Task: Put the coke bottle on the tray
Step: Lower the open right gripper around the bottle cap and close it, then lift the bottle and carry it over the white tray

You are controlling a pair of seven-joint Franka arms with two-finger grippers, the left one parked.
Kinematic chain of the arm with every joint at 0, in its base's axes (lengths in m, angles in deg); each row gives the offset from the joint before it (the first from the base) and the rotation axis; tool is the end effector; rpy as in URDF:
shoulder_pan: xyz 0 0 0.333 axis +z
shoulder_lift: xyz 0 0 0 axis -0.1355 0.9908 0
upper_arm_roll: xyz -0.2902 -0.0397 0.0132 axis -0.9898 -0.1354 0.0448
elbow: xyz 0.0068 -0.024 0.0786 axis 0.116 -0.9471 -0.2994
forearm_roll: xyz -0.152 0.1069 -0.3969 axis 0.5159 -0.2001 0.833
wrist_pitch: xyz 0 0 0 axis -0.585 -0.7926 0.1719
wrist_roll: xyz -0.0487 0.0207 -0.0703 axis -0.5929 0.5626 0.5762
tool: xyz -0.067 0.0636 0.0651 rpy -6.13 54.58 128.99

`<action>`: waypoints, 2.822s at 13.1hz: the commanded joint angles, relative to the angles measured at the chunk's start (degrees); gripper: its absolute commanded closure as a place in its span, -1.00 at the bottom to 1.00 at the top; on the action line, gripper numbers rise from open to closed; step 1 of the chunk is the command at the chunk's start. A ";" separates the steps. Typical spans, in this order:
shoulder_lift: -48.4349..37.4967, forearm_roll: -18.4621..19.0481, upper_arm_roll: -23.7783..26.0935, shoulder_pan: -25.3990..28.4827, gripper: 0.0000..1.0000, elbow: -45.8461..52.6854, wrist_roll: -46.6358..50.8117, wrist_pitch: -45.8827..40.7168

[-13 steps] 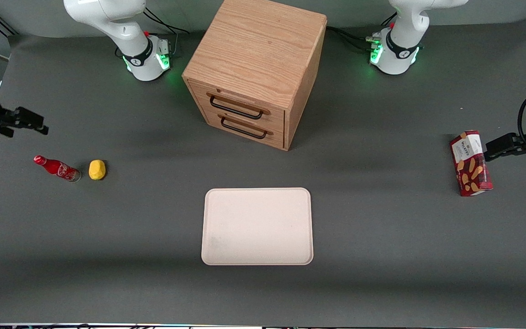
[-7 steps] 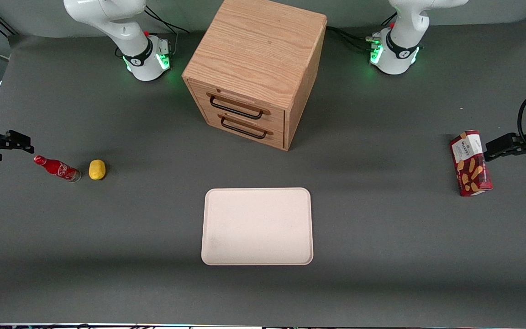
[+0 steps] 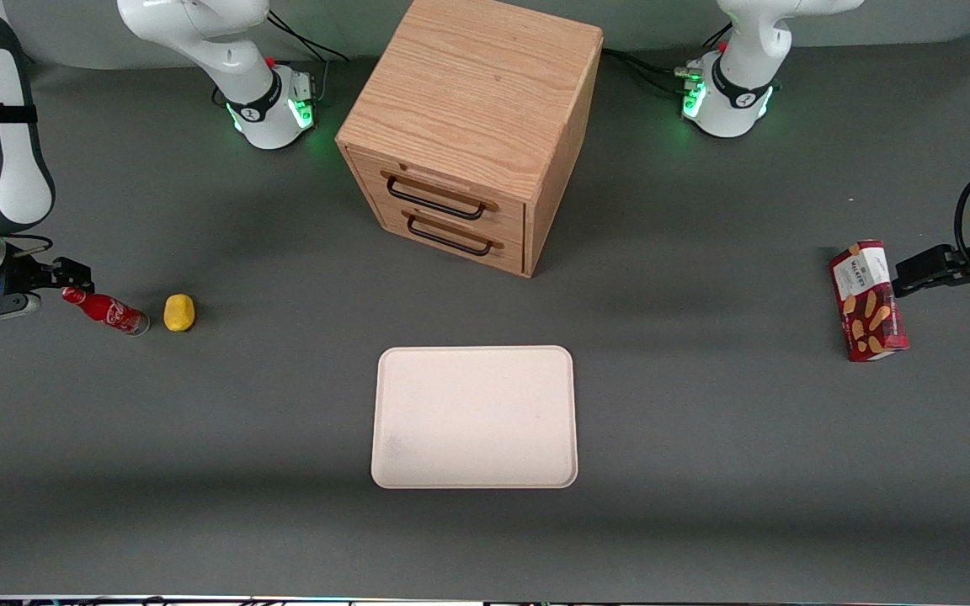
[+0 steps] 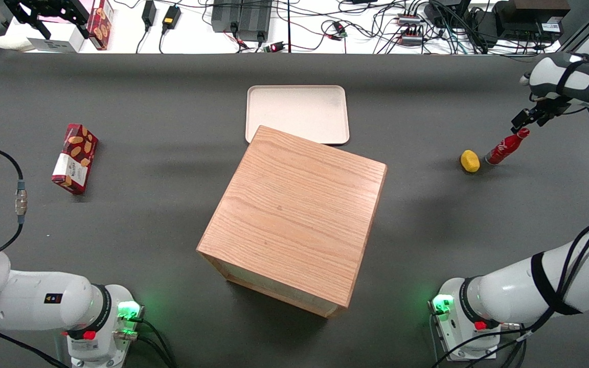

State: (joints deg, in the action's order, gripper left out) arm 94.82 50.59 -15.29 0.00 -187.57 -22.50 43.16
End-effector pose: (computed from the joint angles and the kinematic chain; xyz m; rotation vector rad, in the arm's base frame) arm 0.5275 -0.2462 0.2862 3.0676 0.3785 -0.0691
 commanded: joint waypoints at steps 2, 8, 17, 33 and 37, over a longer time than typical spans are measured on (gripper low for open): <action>2.01 -2.99 -1.72 0.47 -0.90 -0.56 -4.70 2.56; 2.10 -2.99 -1.81 0.38 0.07 -1.09 -5.93 2.65; -0.18 -2.90 -1.11 1.00 1.00 1.53 -4.79 1.42; 5.44 3.24 27.77 1.44 1.00 52.34 29.54 -46.22; 13.59 6.59 41.23 1.44 1.00 60.24 49.93 -45.52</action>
State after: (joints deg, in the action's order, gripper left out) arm 101.87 55.32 21.46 2.05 -135.23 19.73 -1.14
